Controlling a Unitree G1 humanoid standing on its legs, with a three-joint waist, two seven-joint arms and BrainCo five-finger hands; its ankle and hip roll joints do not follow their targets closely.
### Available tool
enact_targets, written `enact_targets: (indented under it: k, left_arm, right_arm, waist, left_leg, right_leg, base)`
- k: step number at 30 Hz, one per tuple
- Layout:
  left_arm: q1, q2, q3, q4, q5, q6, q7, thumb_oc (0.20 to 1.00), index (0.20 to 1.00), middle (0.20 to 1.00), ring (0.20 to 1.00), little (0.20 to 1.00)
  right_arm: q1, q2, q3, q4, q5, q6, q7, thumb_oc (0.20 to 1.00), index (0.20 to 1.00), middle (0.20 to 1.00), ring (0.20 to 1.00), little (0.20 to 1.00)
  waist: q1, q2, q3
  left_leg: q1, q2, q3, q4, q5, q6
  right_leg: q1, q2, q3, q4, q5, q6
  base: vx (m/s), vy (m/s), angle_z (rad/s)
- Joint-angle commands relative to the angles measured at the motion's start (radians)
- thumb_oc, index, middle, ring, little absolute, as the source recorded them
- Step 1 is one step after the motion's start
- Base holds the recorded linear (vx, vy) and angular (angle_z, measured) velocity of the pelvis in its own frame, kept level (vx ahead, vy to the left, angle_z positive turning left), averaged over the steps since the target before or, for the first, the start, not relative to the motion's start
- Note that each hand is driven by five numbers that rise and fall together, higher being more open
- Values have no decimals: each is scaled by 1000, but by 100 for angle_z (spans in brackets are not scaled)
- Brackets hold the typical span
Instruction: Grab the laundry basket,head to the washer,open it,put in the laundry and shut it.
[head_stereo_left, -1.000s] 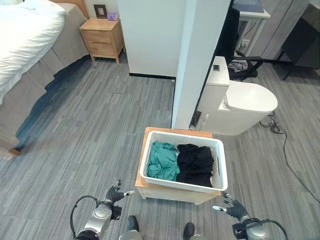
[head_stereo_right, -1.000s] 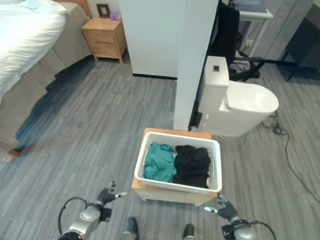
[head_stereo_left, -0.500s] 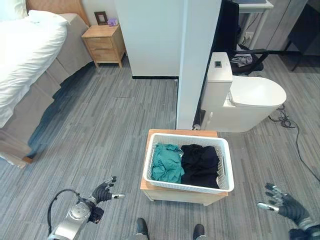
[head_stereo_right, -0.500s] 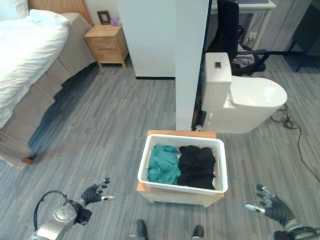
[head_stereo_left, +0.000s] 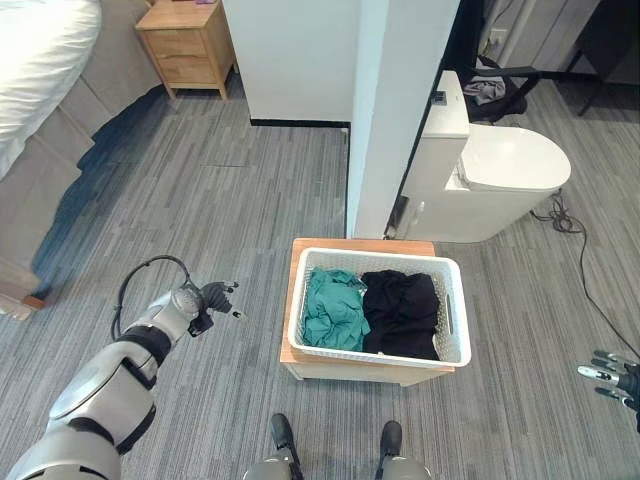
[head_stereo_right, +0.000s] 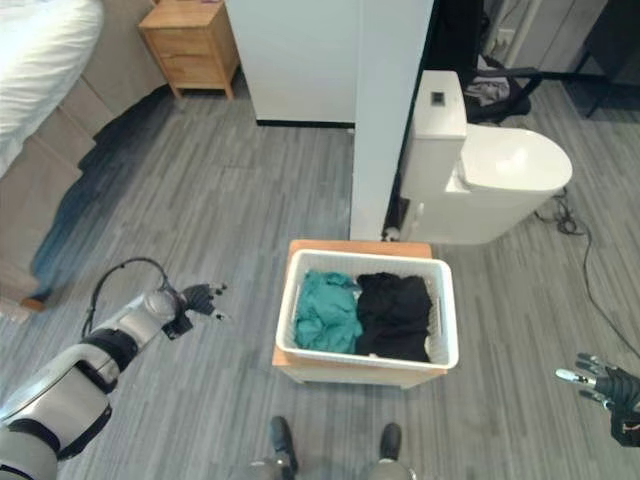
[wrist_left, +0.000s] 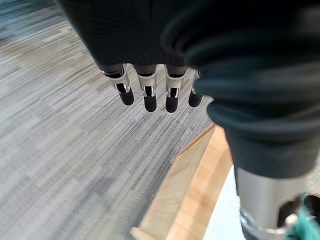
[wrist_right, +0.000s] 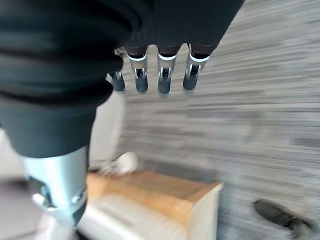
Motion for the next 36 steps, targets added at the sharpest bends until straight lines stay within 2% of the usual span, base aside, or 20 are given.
enact_targets:
  k: [1,4,6,8,12,14,19,26,36]
  left_arm:
    - [-114,-82,84,102,75,-20,83,1000,1000,1000,1000,1000]
    - [-184,-157,65,189,103,-22,139,1000,1000,1000,1000,1000]
    - [-213,-176,59,223,107,-22,155,1000,1000,1000,1000,1000]
    - [-226,-189,49,239,124,-24,162,1000,1000,1000,1000,1000]
    - [-244,-185,60,262,106,-21,165,1000,1000,1000,1000,1000]
    - [-255,-188,94,299,75,-12,177,1000,1000,1000,1000,1000]
    - [-257,-159,192,358,-37,11,198,1000,1000,1000,1000,1000]
    - [-241,-118,285,433,-144,58,207,1000,1000,1000,1000,1000]
    - [-220,-156,304,455,-160,82,230,1000,1000,1000,1000,1000]
  right_arm:
    - [-229,7,32,61,-193,-37,-91,1000,1000,1000,1000,1000]
    - [-427,80,114,268,-263,-64,-169,1000,1000,1000,1000,1000]
    - [-521,131,163,408,-271,-74,-195,1000,1000,1000,1000,1000]
    - [-593,174,211,497,-280,-75,-200,1000,1000,1000,1000,1000]
    - [-704,194,286,586,-291,-82,-190,1000,1000,1000,1000,1000]
    - [-777,219,348,657,-321,-75,-167,1000,1000,1000,1000,1000]
    - [-901,296,428,695,-347,-70,-165,1000,1000,1000,1000,1000]
    - [-1006,413,455,716,-310,-42,-166,1000,1000,1000,1000,1000]
    - [-1038,488,443,788,-292,-15,-168,1000,1000,1000,1000,1000]
  waist:
    - [29,-12,85]
    - [21,-11,98]
    - [20,-11,105]
    - [18,-11,107]
    - [19,-12,106]
    - [23,-11,104]
    - [28,-14,108]
    - [22,-18,102]
    - [30,-13,97]
  left_leg:
    - [5,47,-13,1,4,-56]
    - [-13,48,-22,1,9,-51]
    - [-20,48,-29,1,9,-48]
    - [-22,48,-31,1,7,-46]
    - [-31,44,-35,1,6,-42]
    - [-34,42,-35,1,4,-40]
    - [-42,41,-33,1,5,-39]
    - [-36,47,-28,1,2,-39]
    - [-33,43,-43,1,0,-34]
  right_leg:
    - [-20,-34,11,-16,84,68]
    - [-38,-35,18,-16,89,65]
    - [-45,-35,16,-16,92,66]
    - [-47,-34,21,-16,92,64]
    - [-61,-35,27,-16,95,65]
    - [-71,-36,34,-16,97,64]
    - [-88,-32,46,-16,101,60]
    - [-95,-21,65,-16,97,51]
    - [-87,-20,55,-16,90,43]
  base:
    - [-34,34,-14]
    - [-16,23,-17]
    - [6,15,4]
    - [11,11,2]
    - [-1,16,-3]
    - [7,30,-6]
    - [-2,13,-4]
    - [14,16,-12]
    - [0,1,-1]
